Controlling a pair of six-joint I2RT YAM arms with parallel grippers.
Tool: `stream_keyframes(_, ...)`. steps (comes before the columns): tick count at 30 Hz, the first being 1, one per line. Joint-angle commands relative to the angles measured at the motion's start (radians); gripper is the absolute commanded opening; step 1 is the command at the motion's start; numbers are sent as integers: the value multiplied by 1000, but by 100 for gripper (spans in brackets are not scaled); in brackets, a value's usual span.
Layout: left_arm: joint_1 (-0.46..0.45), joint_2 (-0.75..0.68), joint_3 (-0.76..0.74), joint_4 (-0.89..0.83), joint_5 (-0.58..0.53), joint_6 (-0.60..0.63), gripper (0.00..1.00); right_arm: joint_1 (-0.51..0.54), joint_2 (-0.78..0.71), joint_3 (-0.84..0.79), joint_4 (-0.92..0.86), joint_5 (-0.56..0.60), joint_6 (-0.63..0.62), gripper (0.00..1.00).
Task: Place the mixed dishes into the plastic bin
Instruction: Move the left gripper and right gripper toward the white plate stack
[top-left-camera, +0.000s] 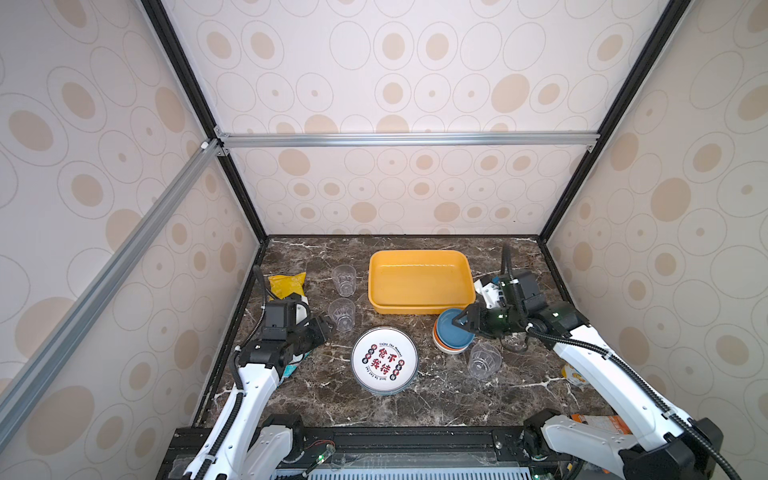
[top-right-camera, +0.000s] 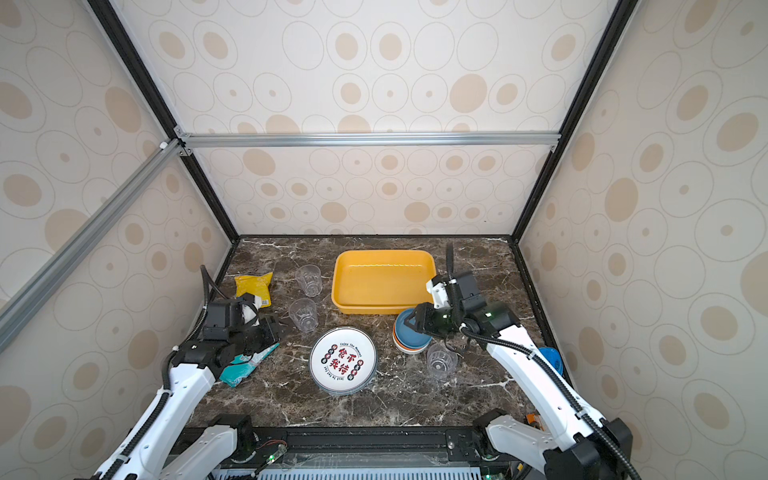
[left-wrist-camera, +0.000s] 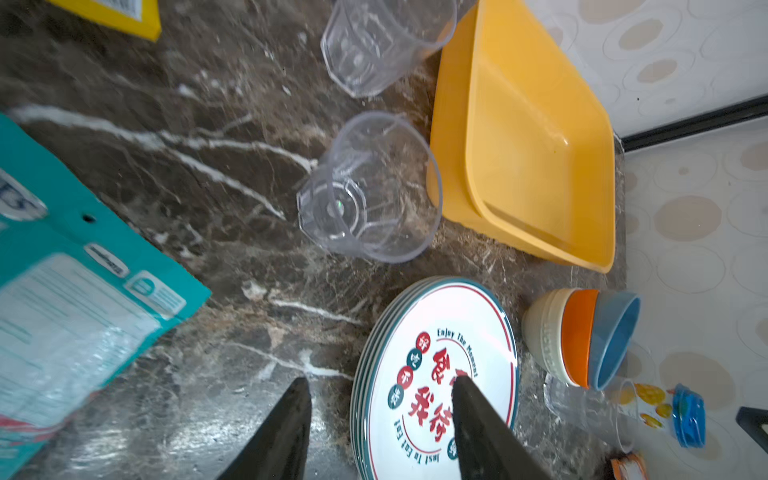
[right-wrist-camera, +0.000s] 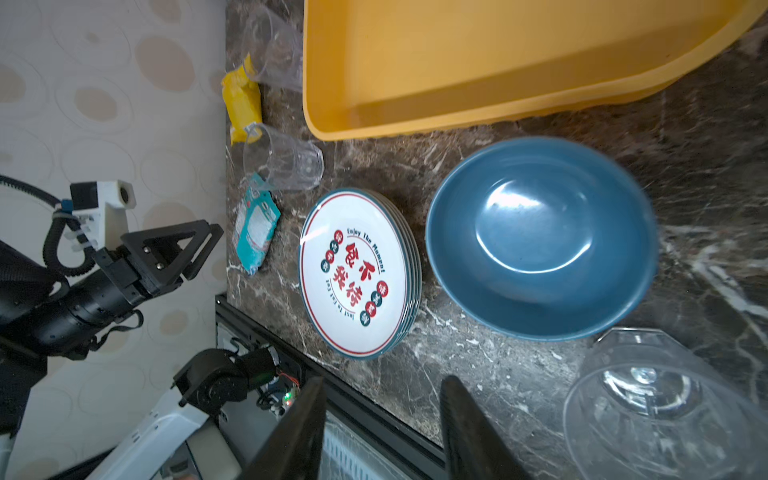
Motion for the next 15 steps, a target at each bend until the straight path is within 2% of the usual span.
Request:
stream_keyframes(1, -23, -23, -22, 0, 60, -66, 53, 72, 54, 22, -43, 40, 19, 47)
stream_keyframes(4, -57, -6, -54, 45, 59, -97, 51, 134, 108, 34, -19, 70, 30, 46)
stream_keyframes(10, -172, 59, -85, 107, -31, -143, 50, 228, 211, 53, 10, 135, 50, 46)
stream_keyframes(15, -228, 130, -94, 145, -60, -154, 43, 296, 311, 104, 7, 187, 40, 46)
